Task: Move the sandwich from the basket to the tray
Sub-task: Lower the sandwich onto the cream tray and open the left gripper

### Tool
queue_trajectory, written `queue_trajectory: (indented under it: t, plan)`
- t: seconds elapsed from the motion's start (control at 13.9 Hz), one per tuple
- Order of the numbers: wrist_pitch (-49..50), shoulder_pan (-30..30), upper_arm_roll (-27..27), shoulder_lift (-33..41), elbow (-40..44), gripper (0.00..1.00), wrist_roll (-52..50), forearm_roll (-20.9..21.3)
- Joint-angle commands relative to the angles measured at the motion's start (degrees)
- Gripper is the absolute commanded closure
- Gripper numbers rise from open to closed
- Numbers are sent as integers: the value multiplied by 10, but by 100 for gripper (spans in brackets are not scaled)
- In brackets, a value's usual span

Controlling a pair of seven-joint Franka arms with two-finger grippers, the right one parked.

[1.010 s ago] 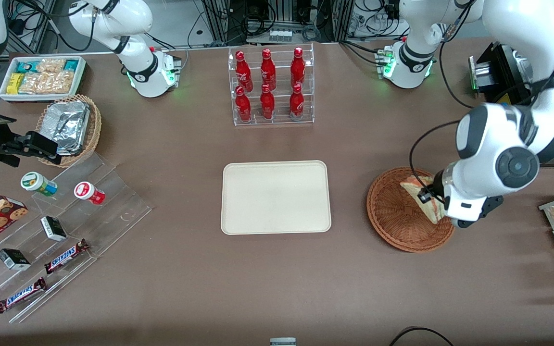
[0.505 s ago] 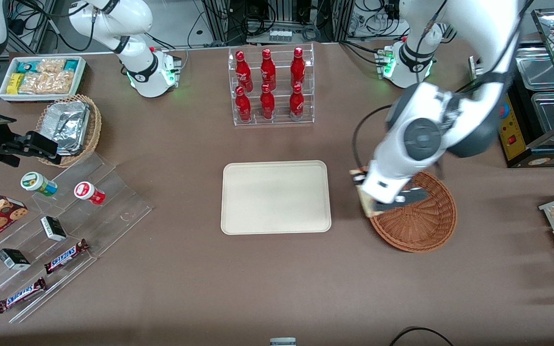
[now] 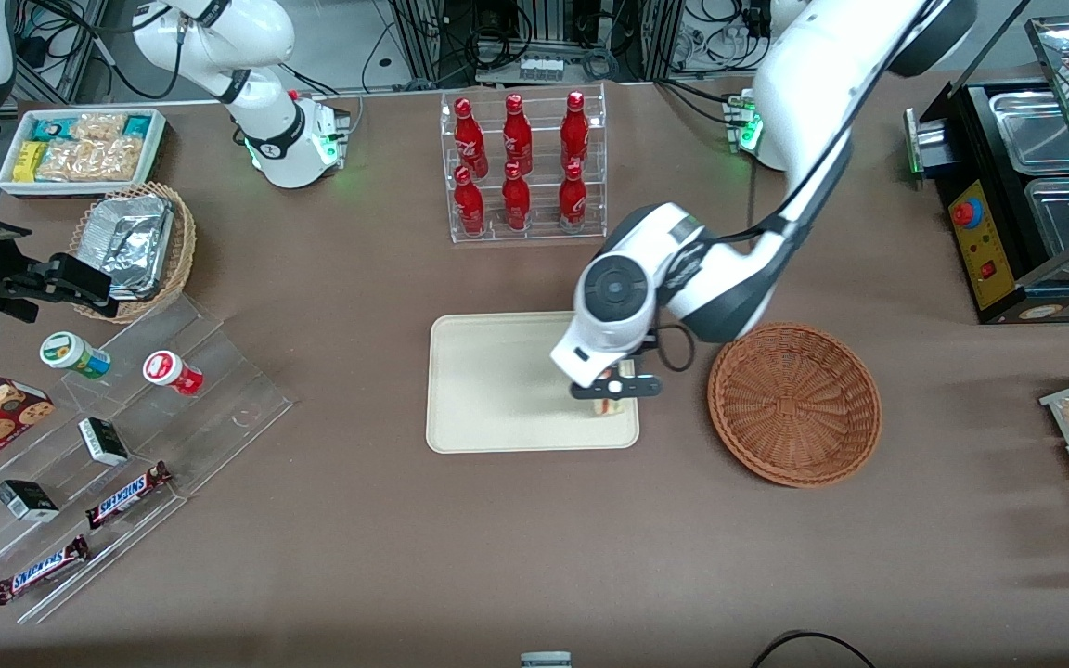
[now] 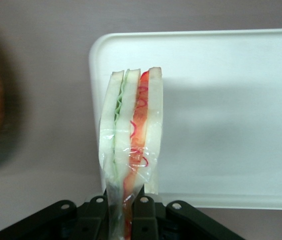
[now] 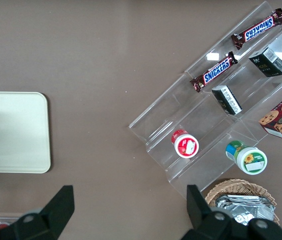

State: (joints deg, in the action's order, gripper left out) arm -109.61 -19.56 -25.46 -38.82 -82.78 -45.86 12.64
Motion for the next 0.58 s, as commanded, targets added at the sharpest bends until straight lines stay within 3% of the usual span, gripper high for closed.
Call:
queue_trajectory:
  t: [0.0, 0.51]
  plan:
    - [-23, -21, 1, -35, 31, 100, -35, 15]
    - [-72, -63, 2, -85, 56, 100, -74, 48]
